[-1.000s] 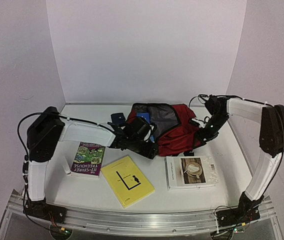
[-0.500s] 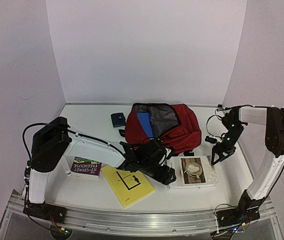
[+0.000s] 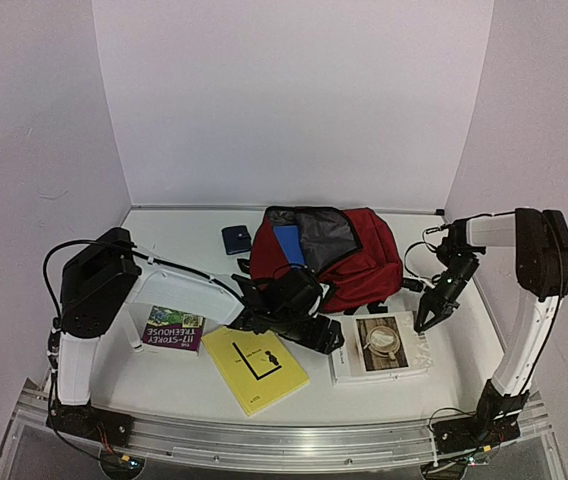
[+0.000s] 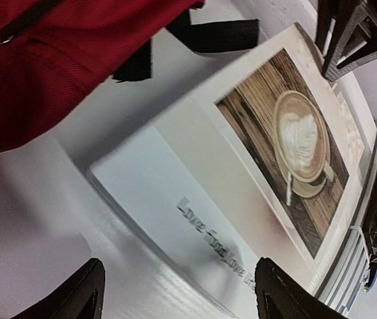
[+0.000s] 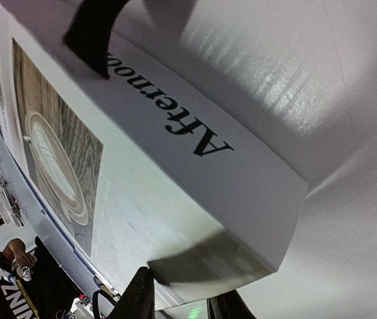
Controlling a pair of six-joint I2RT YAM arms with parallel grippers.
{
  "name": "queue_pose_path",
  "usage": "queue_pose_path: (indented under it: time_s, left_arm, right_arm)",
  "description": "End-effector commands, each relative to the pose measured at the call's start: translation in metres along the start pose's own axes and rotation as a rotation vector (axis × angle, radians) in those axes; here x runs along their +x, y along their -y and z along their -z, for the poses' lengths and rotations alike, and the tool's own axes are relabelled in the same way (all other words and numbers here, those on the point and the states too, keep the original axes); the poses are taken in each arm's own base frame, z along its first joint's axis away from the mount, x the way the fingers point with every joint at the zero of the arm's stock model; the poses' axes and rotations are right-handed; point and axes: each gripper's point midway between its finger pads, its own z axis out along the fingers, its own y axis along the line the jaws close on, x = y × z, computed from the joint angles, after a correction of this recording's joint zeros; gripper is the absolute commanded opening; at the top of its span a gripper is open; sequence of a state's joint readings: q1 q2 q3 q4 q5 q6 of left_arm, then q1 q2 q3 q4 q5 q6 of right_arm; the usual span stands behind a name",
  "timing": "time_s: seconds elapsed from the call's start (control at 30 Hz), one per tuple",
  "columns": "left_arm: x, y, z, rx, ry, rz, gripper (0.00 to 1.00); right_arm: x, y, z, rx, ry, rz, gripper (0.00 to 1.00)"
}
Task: Pack the student bag
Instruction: Pick up the book from the center of the board.
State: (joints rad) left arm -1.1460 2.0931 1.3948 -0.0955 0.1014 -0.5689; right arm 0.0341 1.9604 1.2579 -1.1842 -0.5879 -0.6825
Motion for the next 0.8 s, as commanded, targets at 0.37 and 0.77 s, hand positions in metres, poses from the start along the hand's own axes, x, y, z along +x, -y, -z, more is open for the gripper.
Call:
queue_pose_path:
  time_s: [0.37, 0.77]
  left_arm:
    - [-0.056, 0.004, 0.095, 0.052, 0.125, -0.133, 0.99]
    - [-0.062, 0.044, 0.122, 0.198, -0.013, -0.265, 0.98]
  right_arm:
    - [-0.029, -0.045, 0.074, 0.115, 0.215, 0.208, 0.00]
    - [-0.051, -0.106, 0.107, 0.350, 0.255, 0.477, 0.00]
